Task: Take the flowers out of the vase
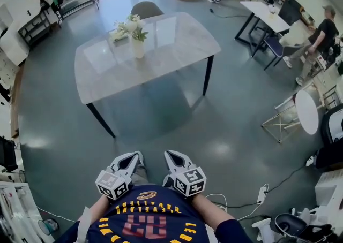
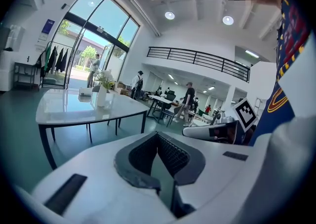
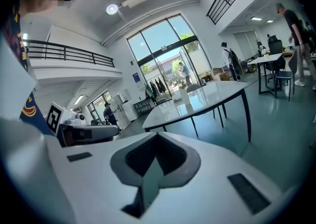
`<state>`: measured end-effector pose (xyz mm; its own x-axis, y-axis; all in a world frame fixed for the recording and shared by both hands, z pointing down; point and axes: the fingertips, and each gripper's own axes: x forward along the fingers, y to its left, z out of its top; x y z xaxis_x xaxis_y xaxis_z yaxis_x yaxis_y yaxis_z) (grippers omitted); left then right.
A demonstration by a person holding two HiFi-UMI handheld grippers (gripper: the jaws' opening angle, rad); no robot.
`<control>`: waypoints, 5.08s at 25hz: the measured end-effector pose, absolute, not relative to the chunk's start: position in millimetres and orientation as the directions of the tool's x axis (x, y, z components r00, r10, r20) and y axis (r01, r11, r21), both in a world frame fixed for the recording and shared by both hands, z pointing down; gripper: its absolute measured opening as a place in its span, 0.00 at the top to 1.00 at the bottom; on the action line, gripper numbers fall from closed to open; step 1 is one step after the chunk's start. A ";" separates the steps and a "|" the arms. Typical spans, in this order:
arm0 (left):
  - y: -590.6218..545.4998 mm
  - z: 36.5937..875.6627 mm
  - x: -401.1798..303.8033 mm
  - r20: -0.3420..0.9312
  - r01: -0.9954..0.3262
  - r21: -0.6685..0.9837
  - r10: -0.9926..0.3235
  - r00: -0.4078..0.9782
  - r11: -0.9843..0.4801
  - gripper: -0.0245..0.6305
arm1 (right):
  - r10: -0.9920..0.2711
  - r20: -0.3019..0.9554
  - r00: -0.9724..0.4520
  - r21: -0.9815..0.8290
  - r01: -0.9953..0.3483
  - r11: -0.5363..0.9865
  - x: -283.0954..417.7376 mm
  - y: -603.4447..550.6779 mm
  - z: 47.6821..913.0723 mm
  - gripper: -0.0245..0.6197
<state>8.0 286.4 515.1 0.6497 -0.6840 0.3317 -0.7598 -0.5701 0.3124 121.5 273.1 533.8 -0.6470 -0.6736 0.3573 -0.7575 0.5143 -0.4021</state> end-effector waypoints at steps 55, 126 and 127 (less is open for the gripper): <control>-73.1 519.7 -82.4 0.329 -0.748 0.346 -0.673 0.662 -0.566 0.96 | -0.666 0.391 -0.635 -0.401 -0.769 0.498 25.1 -83.3 539.8 0.95; -257.8 527.9 -122.8 0.312 -0.817 0.413 -0.780 0.543 -0.403 0.81 | -0.586 0.484 -0.650 -0.233 -0.742 0.629 -64.9 -421.6 551.7 0.64; -257.8 526.8 -123.2 0.313 -0.820 0.411 -0.783 0.537 -0.398 0.81 | -0.582 0.486 -0.652 -0.233 -0.738 0.633 -64.7 -420.4 551.3 0.64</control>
<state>-123.2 -257.8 526.8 0.5369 -0.7833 0.3133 -0.8203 -0.3981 0.4106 -64.7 -420.4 551.3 -0.6521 -0.5821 0.4858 -0.7384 0.6329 -0.2328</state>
